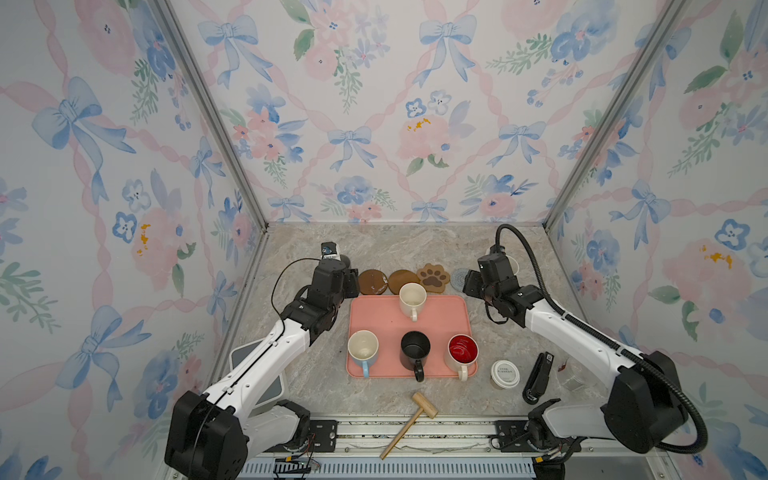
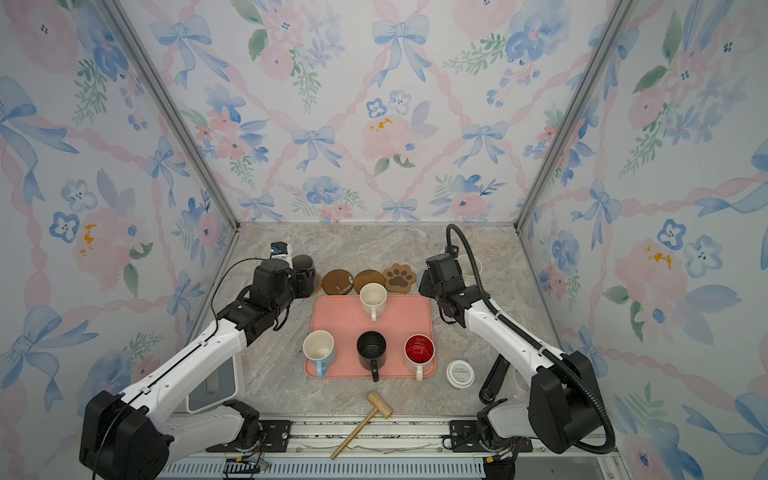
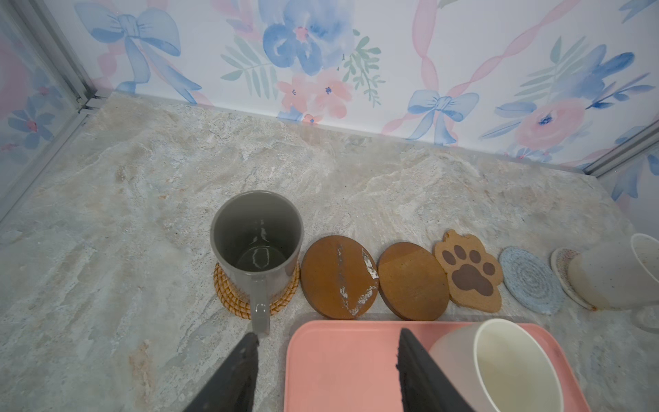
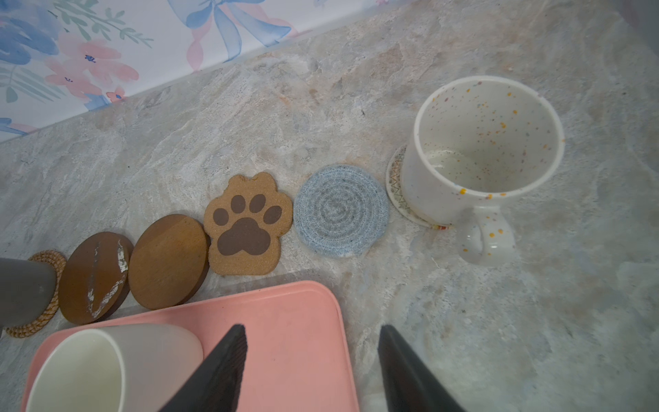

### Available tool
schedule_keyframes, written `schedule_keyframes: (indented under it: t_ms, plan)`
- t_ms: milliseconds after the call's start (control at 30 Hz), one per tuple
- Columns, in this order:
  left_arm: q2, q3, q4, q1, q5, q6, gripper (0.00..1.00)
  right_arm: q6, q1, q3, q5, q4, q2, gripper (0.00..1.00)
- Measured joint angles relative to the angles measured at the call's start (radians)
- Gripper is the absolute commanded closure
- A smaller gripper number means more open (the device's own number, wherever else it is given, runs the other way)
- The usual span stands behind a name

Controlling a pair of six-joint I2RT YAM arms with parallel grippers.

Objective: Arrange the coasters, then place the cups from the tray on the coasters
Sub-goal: 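Raise the left gripper from the grey mug while the right gripper moves toward the tray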

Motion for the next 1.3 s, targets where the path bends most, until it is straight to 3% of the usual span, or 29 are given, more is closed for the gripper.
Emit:
schedule_keyframes:
  t_ms: [200, 433, 1300]
  plan:
    - [-0.110, -0.119, 0.014, -0.074, -0.062, -0.117, 0.42, 0.000, 0.024, 0.009, -0.002, 0.000, 0.012, 0.36]
    - [-0.130, -0.193, 0.031, -0.131, -0.156, -0.154, 0.40, -0.003, 0.047, 0.029, -0.005, 0.000, 0.032, 0.35]
    - [-0.167, -0.216, 0.068, -0.146, -0.199, -0.168, 0.38, -0.009, 0.101, 0.066, -0.016, -0.013, 0.060, 0.34]
